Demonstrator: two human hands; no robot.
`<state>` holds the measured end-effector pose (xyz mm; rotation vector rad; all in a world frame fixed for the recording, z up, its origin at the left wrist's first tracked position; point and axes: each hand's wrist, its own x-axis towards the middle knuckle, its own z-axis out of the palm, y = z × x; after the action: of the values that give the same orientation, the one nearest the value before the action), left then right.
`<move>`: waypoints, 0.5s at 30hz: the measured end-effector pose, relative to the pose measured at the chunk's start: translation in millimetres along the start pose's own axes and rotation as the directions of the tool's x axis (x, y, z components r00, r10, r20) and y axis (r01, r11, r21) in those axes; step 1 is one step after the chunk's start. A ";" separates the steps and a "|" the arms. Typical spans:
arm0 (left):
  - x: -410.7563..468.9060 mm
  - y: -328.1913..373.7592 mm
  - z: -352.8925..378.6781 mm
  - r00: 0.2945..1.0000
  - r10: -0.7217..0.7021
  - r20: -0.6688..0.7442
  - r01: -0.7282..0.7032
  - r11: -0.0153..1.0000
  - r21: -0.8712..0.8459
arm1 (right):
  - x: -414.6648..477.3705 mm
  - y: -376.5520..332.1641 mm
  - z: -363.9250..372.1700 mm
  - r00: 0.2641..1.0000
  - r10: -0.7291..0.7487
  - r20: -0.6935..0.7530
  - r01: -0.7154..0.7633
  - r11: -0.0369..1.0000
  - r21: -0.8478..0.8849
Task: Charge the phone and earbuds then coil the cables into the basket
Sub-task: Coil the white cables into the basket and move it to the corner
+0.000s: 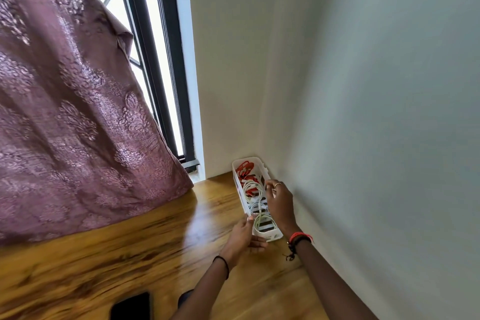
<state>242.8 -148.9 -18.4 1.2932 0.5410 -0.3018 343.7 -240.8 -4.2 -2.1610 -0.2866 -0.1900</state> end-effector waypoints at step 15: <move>23.3 4.2 32.3 0.996 0.065 -0.068 -0.069 0.995 -0.065 | -17.4 13.4 -18.5 0.998 0.003 0.056 0.001 0.998 -0.062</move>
<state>271.3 -176.8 -21.8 1.2569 0.5578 -0.1841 330.1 -265.8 -8.5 -2.2307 -0.3154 -0.1398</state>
